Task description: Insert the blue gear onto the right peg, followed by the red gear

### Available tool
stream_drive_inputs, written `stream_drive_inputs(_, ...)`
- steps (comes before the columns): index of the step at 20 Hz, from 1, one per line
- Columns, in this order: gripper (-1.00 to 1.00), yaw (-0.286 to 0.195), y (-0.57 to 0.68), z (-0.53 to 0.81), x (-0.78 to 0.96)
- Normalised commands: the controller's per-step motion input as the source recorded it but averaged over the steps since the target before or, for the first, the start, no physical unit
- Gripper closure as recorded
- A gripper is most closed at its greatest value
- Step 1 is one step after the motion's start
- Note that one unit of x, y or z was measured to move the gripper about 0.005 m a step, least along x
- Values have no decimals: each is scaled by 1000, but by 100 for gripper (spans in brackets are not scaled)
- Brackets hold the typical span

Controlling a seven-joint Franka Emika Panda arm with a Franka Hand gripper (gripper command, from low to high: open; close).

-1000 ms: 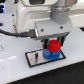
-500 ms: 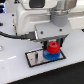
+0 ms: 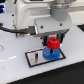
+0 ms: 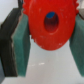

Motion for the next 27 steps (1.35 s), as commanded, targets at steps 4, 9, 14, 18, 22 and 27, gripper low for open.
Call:
stream_drive_inputs(4,100,0,-70,-249,206)
stream_drive_inputs(9,100,0,-73,-282,189)
stream_drive_inputs(14,100,0,-117,-321,99)
stream_drive_inputs(18,-100,0,6,44,6)
stream_drive_inputs(22,-100,0,5,58,5)
stream_drive_inputs(27,-100,0,83,564,0)
